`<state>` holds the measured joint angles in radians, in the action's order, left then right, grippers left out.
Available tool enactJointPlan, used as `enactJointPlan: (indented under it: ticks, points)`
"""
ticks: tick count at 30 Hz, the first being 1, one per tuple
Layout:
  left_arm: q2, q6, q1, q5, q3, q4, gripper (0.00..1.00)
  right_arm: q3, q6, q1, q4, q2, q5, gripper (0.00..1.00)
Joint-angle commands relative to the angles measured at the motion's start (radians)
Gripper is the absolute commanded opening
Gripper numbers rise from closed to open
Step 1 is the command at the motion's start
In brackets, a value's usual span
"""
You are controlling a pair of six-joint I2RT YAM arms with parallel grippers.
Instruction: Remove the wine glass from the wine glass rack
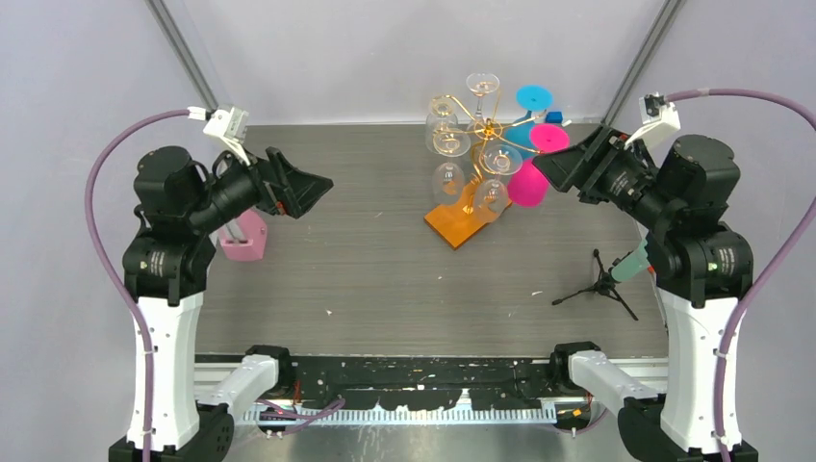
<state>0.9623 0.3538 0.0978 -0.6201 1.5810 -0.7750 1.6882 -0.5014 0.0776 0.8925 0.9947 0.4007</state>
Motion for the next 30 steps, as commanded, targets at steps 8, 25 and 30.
enactJointPlan:
  ticks: [8,25,30]
  points:
    - [-0.073,0.033,0.006,0.011,-0.166,0.050,1.00,-0.094,-0.115,0.004,-0.035,0.034,-0.181,0.62]
    - [-0.162,0.119,0.044,-0.050,-0.411,0.149,1.00,-0.348,-0.466,0.005,-0.273,0.002,-0.177,0.52]
    - [-0.162,0.113,0.049,-0.023,-0.410,0.142,1.00,-0.391,-0.552,0.013,-0.372,0.024,-0.129,0.51]
